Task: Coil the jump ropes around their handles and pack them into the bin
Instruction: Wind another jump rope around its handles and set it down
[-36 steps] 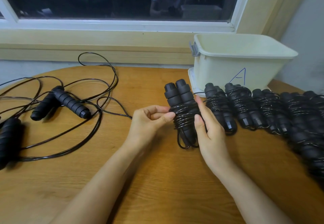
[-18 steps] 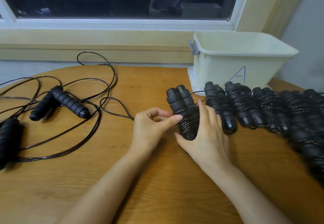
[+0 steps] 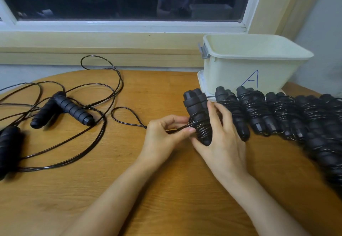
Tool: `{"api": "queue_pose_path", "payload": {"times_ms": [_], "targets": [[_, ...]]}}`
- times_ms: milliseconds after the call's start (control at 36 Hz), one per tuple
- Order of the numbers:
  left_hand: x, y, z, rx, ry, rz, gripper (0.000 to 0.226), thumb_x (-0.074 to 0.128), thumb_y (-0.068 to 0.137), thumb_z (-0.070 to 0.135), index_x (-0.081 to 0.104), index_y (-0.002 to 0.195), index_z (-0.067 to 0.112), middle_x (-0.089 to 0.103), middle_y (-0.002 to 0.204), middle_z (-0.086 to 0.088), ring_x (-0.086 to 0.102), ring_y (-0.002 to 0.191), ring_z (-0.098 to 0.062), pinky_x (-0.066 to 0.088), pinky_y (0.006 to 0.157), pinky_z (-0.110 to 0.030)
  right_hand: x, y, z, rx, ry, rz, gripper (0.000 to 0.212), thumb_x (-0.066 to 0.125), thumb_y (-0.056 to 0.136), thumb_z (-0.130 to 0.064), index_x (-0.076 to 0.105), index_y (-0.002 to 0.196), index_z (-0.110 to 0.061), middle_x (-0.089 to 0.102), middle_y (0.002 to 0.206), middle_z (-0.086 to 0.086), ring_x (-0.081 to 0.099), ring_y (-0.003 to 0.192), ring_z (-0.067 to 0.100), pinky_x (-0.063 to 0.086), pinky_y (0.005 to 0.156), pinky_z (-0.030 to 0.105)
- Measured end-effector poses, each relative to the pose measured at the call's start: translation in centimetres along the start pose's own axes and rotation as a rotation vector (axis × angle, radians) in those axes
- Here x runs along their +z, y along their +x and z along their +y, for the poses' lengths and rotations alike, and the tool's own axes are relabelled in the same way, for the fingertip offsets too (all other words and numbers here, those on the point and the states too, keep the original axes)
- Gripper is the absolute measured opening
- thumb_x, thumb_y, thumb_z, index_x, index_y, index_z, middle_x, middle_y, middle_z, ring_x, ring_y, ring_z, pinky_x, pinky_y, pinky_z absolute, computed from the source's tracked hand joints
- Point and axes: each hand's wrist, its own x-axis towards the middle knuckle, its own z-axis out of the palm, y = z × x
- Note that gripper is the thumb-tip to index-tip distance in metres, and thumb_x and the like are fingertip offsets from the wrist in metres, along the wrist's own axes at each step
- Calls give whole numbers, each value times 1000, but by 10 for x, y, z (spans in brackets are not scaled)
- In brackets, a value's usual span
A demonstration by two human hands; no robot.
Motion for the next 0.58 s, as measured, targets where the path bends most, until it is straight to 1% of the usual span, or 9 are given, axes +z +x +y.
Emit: {"api": "queue_pose_path", "payload": {"times_ms": [83,194,222,306,361,417,472,528,583], "targets": [[-1,3,-3,26,-6,-12,23,76,68,32,74,91,28,77,93,4,72,93,-12,54,87,-31,-2,2,2,-14,63,37,84,77,76,-44,42,149,-20,48,146,-1,62,115,24,57,76,37],[-5,5,-4,66,-52,-6,19,72,74,31,75,91,23,77,95,-2,72,95,-17,54,91,-38,0,1,2,-17,201,80,72,78,77,-39,52,142,-22,52,146,-4,60,118,18,54,86,33],[-6,6,-4,73,-63,-2,19,72,75,30,74,91,21,77,94,-3,72,94,-17,54,92,-39,1,1,2,-8,250,82,70,77,78,-38,53,141,-22,52,146,-5,58,120,15,51,89,31],[-7,7,-6,88,-92,6,18,83,74,29,73,87,21,76,90,-5,70,90,-20,53,91,-40,2,2,2,9,378,69,67,77,80,-37,54,141,-24,53,145,-5,51,127,6,37,100,11],[-9,8,-8,91,-114,6,28,83,71,31,70,92,18,74,87,0,68,90,-18,51,92,-39,2,2,1,5,474,58,66,75,81,-40,53,141,-24,53,145,-5,49,132,6,32,105,7],[-9,9,-9,62,-172,-5,49,83,65,34,63,105,13,72,91,4,66,93,-12,50,93,-35,2,1,0,3,577,49,66,72,81,-39,51,142,-25,53,145,-5,46,135,4,36,110,16],[-10,10,-11,8,-219,-47,68,81,60,38,57,120,14,70,103,2,65,102,-13,49,98,-35,-1,1,-3,-2,679,23,65,73,81,-33,50,142,-28,53,145,-6,45,136,4,37,112,23],[-12,11,-12,-24,-214,-119,79,79,64,41,51,134,18,66,120,-1,60,117,-16,44,108,-42,-5,1,-6,-19,771,-20,64,74,81,-29,47,140,-33,54,143,-9,45,135,3,38,112,26],[-12,10,-10,-36,-205,-204,83,79,73,47,47,142,14,62,132,-6,53,129,-24,36,114,-52,-6,2,-7,-45,807,-42,62,73,81,-33,48,137,-35,53,142,-10,46,135,4,37,111,22]]}}
